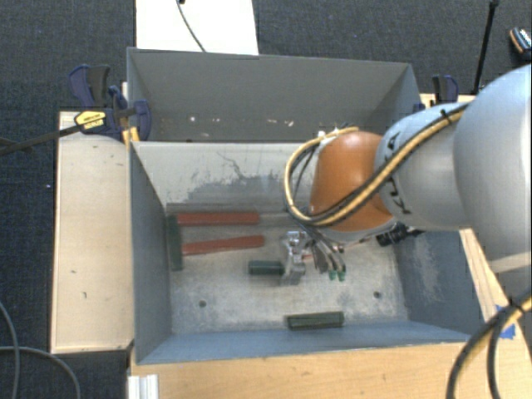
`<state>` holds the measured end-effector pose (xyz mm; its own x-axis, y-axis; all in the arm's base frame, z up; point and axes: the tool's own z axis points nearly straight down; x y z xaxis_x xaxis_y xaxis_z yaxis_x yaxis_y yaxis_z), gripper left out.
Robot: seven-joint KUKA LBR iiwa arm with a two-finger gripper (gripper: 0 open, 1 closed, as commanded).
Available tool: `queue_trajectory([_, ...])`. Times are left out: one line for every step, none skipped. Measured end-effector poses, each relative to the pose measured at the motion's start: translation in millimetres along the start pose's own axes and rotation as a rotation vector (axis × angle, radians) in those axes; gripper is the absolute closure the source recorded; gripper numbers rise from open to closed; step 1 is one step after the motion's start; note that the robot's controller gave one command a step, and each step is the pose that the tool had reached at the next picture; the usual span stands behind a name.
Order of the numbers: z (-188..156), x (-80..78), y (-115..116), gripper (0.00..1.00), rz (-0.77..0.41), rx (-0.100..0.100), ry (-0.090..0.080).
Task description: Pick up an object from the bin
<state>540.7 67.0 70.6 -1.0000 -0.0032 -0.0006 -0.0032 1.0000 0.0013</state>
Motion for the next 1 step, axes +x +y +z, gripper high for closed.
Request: queue_trajectory([-151.5, -17.8, -22.2, 1.0, -0.051, 0.001, -0.011])
